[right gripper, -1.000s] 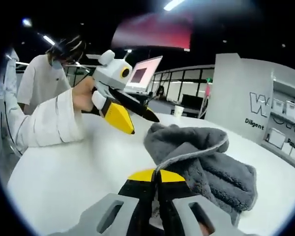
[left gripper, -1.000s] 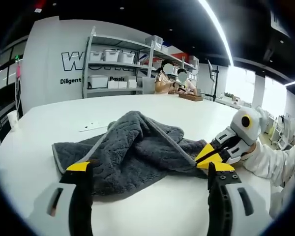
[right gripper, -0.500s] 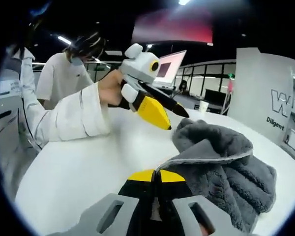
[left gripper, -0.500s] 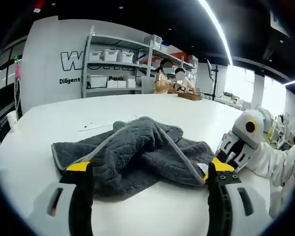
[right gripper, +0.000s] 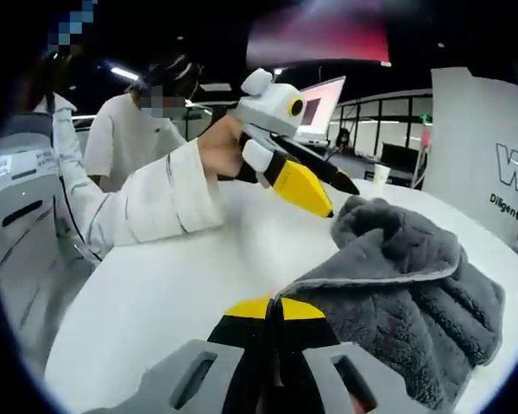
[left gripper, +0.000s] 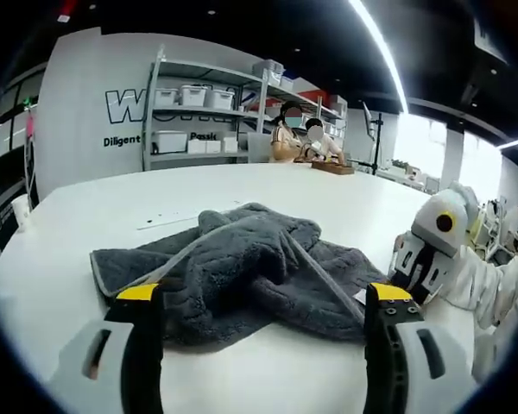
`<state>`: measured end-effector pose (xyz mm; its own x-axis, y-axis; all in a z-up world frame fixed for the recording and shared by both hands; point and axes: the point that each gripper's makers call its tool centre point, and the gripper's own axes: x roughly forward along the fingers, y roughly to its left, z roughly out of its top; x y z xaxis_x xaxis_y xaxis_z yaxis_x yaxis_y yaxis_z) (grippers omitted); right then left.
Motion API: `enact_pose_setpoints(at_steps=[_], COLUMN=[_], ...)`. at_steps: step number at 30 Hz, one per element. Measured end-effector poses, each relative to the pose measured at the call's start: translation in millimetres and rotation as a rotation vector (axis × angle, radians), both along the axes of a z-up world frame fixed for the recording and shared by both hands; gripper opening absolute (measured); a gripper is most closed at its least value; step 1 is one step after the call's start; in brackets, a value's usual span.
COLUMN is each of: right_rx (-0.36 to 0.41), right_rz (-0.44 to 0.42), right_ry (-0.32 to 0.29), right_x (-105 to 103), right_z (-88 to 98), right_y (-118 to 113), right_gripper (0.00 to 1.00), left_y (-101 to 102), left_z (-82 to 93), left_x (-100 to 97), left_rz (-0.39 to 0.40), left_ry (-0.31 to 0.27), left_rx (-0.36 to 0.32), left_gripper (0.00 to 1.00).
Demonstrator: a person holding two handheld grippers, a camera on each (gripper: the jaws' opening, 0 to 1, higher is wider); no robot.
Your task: Open the folded towel by lifting each exposed corner and separating the folded layers until the towel lies flat within the target outline without major curled edges
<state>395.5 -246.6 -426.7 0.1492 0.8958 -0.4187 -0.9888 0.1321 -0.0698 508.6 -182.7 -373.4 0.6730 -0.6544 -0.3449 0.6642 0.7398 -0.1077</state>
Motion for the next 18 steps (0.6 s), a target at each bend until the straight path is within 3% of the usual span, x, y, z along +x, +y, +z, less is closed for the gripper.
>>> enact_pose_setpoints(at_steps=[18], right_rx=[-0.04], right_rz=[0.098], right_ry=[0.099], right_x=[-26.7], right_z=[-12.2], right_y=[0.6], right_gripper=[0.0], left_y=[-0.3], left_z=[-3.0], left_x=[-1.4], left_rz=[-0.009], left_ry=[0.008], left_rx=[0.017], left_gripper=[0.96])
